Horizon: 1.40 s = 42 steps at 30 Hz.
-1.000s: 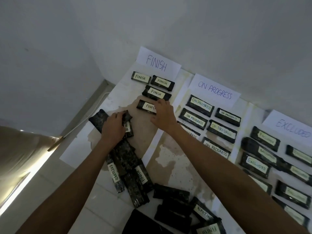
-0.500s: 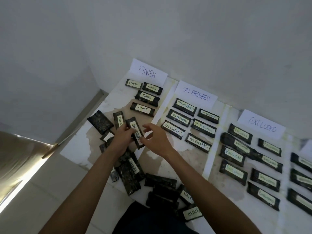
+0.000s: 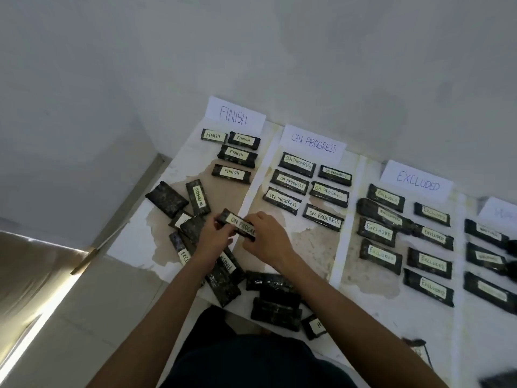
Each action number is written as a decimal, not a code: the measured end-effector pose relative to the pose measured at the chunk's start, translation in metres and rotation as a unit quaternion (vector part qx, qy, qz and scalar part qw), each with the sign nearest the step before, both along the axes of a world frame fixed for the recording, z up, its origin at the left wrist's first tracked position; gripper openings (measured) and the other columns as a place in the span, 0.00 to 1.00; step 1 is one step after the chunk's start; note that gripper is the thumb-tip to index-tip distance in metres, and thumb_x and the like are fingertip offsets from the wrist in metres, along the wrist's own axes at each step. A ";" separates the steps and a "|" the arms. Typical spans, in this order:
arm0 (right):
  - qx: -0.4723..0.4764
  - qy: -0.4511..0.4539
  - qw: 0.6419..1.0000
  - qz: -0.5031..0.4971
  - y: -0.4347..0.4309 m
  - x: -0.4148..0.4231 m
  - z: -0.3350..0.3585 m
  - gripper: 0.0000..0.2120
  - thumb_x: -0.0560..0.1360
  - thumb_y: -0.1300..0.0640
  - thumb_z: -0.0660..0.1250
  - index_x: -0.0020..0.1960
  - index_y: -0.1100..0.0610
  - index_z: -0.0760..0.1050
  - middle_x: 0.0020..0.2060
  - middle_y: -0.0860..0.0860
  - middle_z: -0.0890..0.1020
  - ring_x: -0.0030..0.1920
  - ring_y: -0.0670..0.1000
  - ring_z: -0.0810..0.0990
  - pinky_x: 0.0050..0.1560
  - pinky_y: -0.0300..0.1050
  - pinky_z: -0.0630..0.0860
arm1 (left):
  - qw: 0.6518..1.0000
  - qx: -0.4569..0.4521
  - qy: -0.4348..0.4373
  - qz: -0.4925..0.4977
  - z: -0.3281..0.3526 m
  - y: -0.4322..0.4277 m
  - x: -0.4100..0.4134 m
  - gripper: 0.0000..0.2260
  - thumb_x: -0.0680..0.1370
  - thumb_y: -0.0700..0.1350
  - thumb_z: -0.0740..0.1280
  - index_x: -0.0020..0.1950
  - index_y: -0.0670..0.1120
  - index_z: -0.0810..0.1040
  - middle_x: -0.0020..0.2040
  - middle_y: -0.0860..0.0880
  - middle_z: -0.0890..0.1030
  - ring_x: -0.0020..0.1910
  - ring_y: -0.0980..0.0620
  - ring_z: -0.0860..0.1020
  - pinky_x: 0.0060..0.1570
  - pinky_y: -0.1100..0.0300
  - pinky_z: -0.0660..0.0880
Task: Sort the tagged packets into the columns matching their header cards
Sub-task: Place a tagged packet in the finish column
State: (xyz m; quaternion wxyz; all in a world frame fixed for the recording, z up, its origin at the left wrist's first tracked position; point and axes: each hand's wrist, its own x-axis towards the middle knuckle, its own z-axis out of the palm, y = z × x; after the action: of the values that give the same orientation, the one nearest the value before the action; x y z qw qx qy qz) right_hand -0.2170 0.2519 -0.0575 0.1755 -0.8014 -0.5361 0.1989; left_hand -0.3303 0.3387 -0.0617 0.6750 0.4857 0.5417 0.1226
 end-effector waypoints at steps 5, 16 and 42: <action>-0.058 -0.046 0.996 -0.047 -0.007 0.036 -0.024 0.21 0.69 0.59 0.68 0.61 0.57 0.73 0.54 0.55 0.76 0.52 0.56 0.74 0.47 0.48 0.75 | 0.972 0.141 0.085 -0.167 -0.015 0.005 0.003 0.23 0.77 0.41 0.63 0.71 0.46 0.63 0.61 0.46 0.73 0.57 0.48 0.73 0.51 0.56 0.70; -0.132 -0.085 0.983 -0.094 0.004 0.079 -0.071 0.22 0.71 0.60 0.68 0.65 0.59 0.71 0.59 0.58 0.76 0.58 0.61 0.73 0.57 0.54 0.72 | 0.888 0.241 0.141 -0.364 -0.049 0.042 0.013 0.22 0.75 0.41 0.61 0.69 0.46 0.66 0.67 0.45 0.70 0.65 0.44 0.69 0.60 0.54 0.68; -0.135 0.188 0.964 -0.134 0.200 -0.011 -0.073 0.10 0.67 0.57 0.74 0.46 0.60 0.80 0.42 0.55 0.82 0.41 0.51 0.78 0.39 0.44 0.73 | 0.871 0.334 0.200 -0.300 -0.069 0.146 -0.057 0.21 0.73 0.41 0.66 0.65 0.42 0.71 0.60 0.41 0.72 0.59 0.38 0.69 0.58 0.49 0.66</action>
State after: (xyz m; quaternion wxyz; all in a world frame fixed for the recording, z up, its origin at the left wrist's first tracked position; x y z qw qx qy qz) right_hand -0.2275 0.4518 -0.1302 0.1885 -0.8303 -0.3499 0.3907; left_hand -0.3868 0.4842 -0.1309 0.3545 0.8352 0.4203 -0.0115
